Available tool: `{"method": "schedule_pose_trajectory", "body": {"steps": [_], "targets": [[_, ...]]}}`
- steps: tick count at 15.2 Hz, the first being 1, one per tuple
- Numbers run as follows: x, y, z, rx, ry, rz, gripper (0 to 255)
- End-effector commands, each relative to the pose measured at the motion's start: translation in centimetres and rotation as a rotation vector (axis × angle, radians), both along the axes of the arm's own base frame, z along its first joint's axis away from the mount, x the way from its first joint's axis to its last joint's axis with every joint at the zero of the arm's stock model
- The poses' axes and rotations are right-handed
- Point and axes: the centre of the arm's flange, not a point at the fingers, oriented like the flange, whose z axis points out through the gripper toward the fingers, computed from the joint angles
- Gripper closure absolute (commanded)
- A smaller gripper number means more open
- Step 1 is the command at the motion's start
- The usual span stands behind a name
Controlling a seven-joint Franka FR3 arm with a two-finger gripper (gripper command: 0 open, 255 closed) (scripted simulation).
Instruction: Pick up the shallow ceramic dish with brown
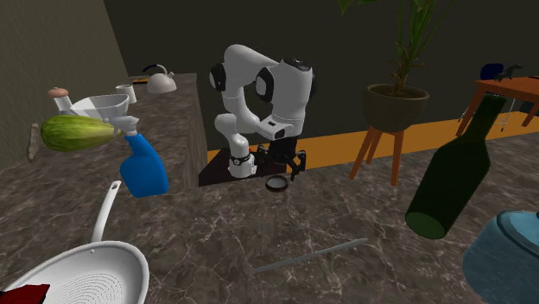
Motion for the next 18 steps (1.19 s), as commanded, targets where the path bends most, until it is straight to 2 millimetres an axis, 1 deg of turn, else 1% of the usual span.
{"method": "schedule_pose_trajectory", "body": {"steps": [1,10,18], "targets": [[0.0,0.0,-0.2,0.0,0.0,0.0,255],[0.1,0.0,-0.2,0.0,0.0,0.0,255],[0.1,0.0,4.0,0.0,0.0,0.0,255]]}}
